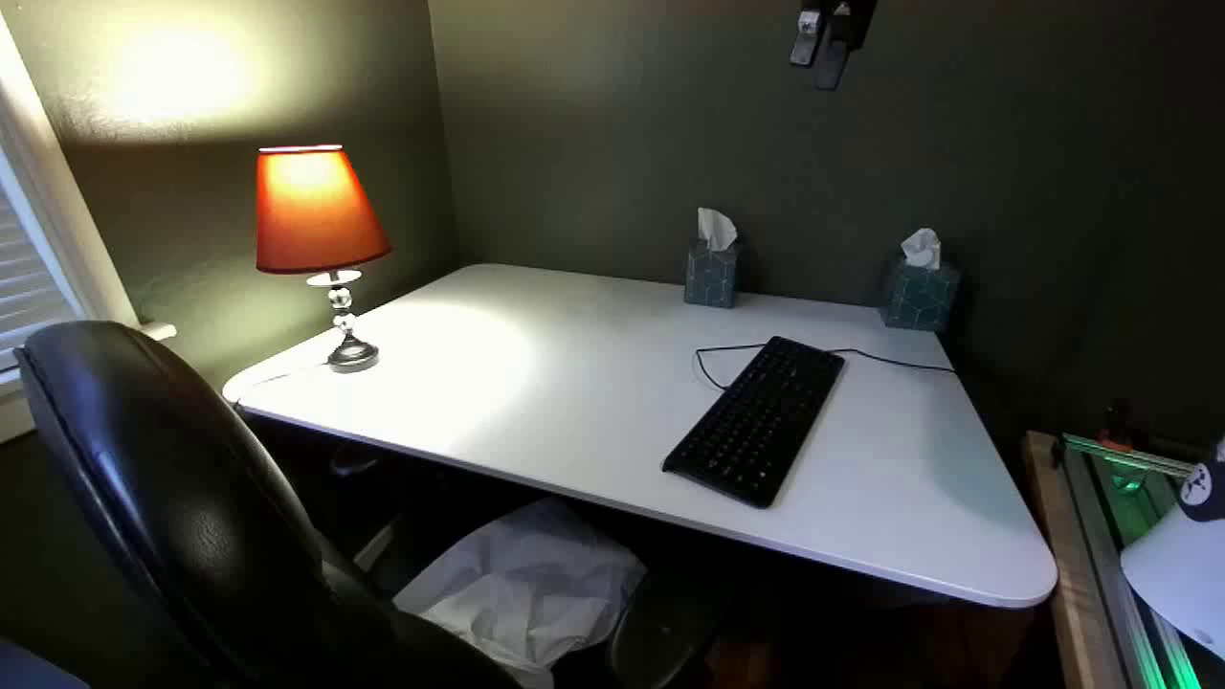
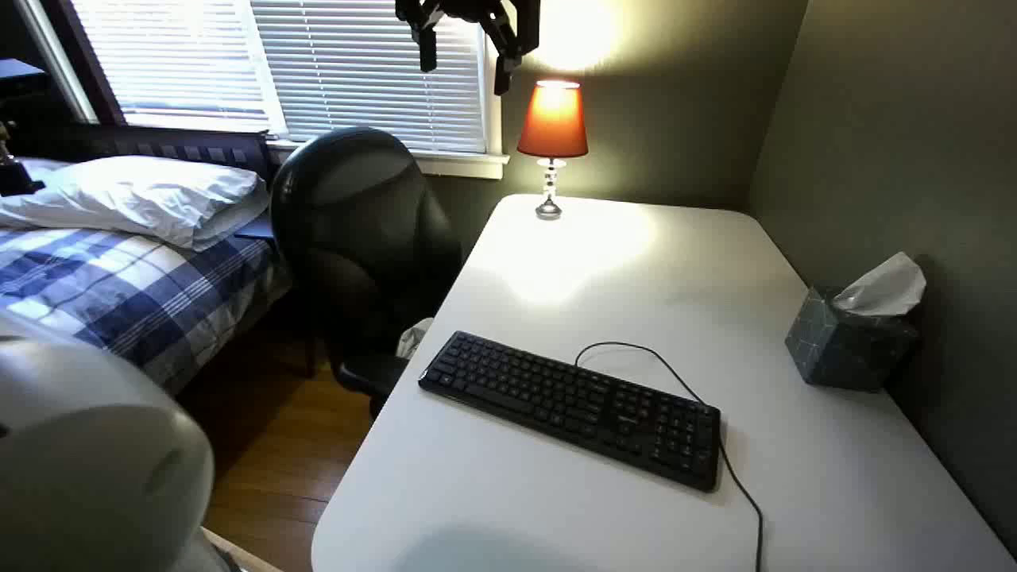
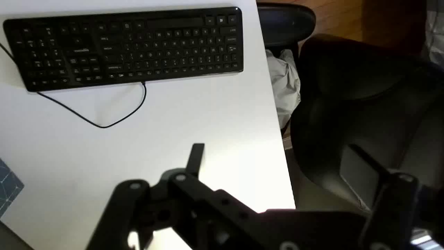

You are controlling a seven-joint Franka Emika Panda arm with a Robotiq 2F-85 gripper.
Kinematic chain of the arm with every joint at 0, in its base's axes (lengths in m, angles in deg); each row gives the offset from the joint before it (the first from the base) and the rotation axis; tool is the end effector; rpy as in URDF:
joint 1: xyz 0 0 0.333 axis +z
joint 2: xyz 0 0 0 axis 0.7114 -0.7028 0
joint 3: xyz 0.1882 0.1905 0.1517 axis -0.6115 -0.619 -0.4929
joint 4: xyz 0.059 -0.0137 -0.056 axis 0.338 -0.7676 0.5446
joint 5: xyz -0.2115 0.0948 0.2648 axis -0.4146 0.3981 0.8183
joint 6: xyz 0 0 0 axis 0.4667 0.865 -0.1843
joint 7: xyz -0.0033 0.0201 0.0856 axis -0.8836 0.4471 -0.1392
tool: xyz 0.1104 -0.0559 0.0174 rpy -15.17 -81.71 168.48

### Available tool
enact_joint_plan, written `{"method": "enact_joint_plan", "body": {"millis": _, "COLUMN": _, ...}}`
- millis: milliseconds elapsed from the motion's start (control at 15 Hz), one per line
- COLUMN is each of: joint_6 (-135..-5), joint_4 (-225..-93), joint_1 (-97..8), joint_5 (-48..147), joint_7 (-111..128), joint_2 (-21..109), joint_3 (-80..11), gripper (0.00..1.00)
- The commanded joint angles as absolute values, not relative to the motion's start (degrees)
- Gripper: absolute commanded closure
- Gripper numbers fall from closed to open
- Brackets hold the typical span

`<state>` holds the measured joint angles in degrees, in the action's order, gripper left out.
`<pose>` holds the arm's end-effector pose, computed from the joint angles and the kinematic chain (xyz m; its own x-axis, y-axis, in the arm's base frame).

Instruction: Press the far left control key on the keyboard

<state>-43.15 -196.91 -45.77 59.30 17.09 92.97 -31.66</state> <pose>0.3606 -0.0450 0.5640 0.9807 -0.0842 0.1765 -0.0543 -0.9843 -0.1677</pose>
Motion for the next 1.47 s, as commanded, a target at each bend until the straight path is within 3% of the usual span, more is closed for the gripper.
{"method": "enact_joint_plan", "body": {"millis": 0, "joint_6": -43.0, "joint_4": -196.8, "joint_1": -46.6, "joint_5": 59.7, "joint_7": 17.4, "joint_2": 92.9, "joint_3": -32.2, "gripper": 0.00}}
{"method": "enact_joint_plan", "body": {"millis": 733, "joint_6": -45.7, "joint_4": -202.2, "joint_1": -46.0, "joint_5": 57.0, "joint_7": 14.8, "joint_2": 88.7, "joint_3": -36.8, "gripper": 0.00}}
{"method": "enact_joint_plan", "body": {"millis": 1400, "joint_6": -45.9, "joint_4": -204.9, "joint_1": -43.7, "joint_5": 58.6, "joint_7": 16.0, "joint_2": 69.5, "joint_3": -39.6, "gripper": 0.00}}
